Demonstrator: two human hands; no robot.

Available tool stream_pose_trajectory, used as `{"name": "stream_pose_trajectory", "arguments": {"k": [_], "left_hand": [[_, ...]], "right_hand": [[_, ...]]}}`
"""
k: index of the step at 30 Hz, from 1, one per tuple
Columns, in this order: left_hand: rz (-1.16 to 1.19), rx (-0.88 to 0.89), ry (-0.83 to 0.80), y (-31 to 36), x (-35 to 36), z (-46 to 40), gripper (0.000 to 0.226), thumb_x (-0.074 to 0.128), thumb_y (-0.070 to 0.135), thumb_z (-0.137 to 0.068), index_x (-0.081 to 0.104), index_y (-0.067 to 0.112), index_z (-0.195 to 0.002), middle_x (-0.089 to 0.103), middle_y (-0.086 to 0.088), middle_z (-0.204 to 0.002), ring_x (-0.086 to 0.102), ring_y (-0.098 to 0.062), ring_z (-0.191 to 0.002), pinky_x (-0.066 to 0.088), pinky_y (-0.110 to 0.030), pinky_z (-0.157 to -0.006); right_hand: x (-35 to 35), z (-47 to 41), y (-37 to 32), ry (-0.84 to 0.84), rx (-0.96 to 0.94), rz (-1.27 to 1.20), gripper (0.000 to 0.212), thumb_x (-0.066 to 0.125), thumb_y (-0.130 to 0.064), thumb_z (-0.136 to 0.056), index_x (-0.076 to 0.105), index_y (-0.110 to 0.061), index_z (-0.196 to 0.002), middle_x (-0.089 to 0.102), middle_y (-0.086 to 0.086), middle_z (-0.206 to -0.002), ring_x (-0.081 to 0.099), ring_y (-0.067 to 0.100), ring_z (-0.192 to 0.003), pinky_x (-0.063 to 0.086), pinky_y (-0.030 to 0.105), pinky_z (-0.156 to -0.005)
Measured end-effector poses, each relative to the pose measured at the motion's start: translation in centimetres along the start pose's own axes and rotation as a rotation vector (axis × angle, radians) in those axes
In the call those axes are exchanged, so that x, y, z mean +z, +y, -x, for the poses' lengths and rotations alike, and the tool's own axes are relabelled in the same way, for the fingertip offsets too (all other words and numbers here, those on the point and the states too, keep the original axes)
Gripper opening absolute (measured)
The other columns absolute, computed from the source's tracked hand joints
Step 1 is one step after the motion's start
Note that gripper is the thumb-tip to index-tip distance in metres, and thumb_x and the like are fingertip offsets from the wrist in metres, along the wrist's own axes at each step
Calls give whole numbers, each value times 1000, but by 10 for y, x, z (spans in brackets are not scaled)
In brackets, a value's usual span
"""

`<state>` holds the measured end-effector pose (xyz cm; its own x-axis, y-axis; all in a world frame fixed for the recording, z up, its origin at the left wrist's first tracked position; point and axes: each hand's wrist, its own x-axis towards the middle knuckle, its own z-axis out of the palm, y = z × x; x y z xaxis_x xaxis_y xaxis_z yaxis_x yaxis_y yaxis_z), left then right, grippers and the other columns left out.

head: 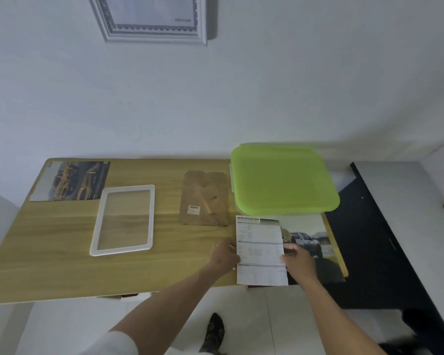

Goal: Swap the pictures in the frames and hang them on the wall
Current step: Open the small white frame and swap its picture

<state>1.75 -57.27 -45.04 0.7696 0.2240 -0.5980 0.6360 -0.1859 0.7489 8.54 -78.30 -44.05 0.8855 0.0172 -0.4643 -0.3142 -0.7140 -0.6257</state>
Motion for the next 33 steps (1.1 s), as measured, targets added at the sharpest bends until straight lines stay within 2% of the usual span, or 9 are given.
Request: {"name": "stream_pose_trajectory", "arguments": {"k": [3, 5, 7, 9, 12, 19, 24, 27, 33], "left_hand": [[-72, 23, 48, 9, 15, -1, 30, 56, -8, -76, 63, 5, -102, 66, -6, -85, 67, -25, -74, 60, -41, -65], [-278, 91, 103, 13, 20, 2, 25, 55, -2, -78, 61, 9, -99, 60, -6, -95, 61, -25, -81, 54, -40, -65], [-548, 202, 127, 13, 23, 3, 30, 55, 6, -81, 55, 12, -110, 52, -5, -112, 56, -26, -96, 51, -38, -69], [-760, 339, 94, 6, 26, -1, 46, 59, 17, -86, 47, 13, -130, 44, -7, -133, 47, -27, -119, 50, -39, -87], [-911, 440, 22, -2, 28, -5, 57, 57, 26, -92, 41, 7, -143, 27, -12, -156, 27, -28, -141, 32, -38, -112], [-893, 490, 26, -7, 26, -9, 56, 54, 29, -95, 41, 7, -145, 22, -11, -159, 20, -26, -145, 28, -39, -116], [-782, 611, 135, -15, 4, -6, 45, 53, 31, -93, 56, 5, -130, 52, -13, -138, 49, -30, -128, 45, -41, -103], [-708, 559, 240, -23, -26, -5, 46, 49, 38, -90, 61, 6, -121, 60, -9, -125, 57, -29, -116, 53, -42, -88], [-670, 431, 391, -35, -120, 4, 45, 52, 41, -95, 55, 13, -130, 54, -1, -132, 49, -21, -124, 50, -39, -84]], "right_hand": [[-7, -10, 6, 11, -50, 103, 33, 56, -5, -91, 64, -18, -120, 70, 4, -113, 60, 15, -90, 44, 22, -63], [-6, -13, 5, 55, -91, 219, 32, 55, -10, -95, 62, -18, -125, 67, 6, -118, 57, 16, -91, 45, 26, -68], [-2, -14, 4, 105, -166, 378, 38, 56, -18, -96, 54, -21, -134, 58, 7, -127, 56, 20, -105, 48, 29, -74], [6, -13, 7, 133, -283, 532, 48, 57, -23, -96, 45, -22, -142, 47, 9, -138, 49, 25, -122, 49, 30, -81], [21, -16, 17, 119, -430, 688, 45, 60, -26, -93, 55, -17, -136, 47, 13, -142, 48, 31, -127, 51, 42, -93], [29, -21, 25, 182, -505, 737, 40, 70, -24, -84, 65, -14, -123, 58, 16, -128, 56, 33, -115, 54, 46, -88], [39, -22, 6, 234, -712, 672, 35, 76, -13, -75, 69, -5, -108, 66, 14, -110, 64, 34, -101, 54, 47, -84], [59, -22, -17, 210, -808, 603, 34, 78, -10, -74, 69, -5, -106, 67, 13, -106, 66, 34, -93, 56, 43, -71], [116, -14, -88, 156, -897, 505, 32, 74, -15, -78, 69, -8, -108, 65, 9, -97, 65, 31, -87, 56, 41, -70]]}}
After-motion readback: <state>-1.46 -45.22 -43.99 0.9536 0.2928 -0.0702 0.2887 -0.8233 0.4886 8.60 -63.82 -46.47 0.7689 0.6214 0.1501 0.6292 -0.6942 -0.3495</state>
